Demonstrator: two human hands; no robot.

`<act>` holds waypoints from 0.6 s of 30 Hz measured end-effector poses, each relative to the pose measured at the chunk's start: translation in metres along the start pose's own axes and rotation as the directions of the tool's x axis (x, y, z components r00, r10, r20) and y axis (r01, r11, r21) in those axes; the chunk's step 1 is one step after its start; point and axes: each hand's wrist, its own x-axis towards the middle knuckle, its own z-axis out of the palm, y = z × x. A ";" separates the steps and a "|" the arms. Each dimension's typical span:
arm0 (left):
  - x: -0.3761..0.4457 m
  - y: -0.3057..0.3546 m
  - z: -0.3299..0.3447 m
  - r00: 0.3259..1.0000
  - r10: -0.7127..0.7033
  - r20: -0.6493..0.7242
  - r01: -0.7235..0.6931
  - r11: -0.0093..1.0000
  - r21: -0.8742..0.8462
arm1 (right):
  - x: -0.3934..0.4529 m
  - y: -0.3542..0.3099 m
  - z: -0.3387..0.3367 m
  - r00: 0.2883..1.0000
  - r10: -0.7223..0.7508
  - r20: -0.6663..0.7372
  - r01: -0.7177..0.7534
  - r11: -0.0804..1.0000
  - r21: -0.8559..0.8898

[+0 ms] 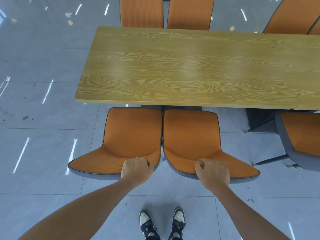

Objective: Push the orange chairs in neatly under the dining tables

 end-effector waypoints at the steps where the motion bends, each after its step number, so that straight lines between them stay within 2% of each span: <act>1: 0.001 0.001 -0.001 1.000 0.001 0.004 -0.001 1.000 0.000 | 0.000 0.000 -0.001 1.000 0.007 -0.002 -0.007 1.000 0.002; 11: 0.003 -0.001 -0.001 0.999 0.000 0.035 0.001 1.000 -0.021 | 0.004 0.000 -0.001 0.997 0.016 0.072 -0.014 0.999 -0.031; 15: 0.000 0.001 -0.020 0.968 0.028 0.251 -0.022 0.999 -0.029 | 0.004 -0.003 -0.017 0.956 -0.029 0.291 0.015 0.999 0.051; 18: -0.004 0.008 -0.058 0.955 0.090 0.282 -0.092 0.996 -0.007 | 0.013 -0.010 -0.053 0.901 -0.127 0.415 0.092 0.990 0.104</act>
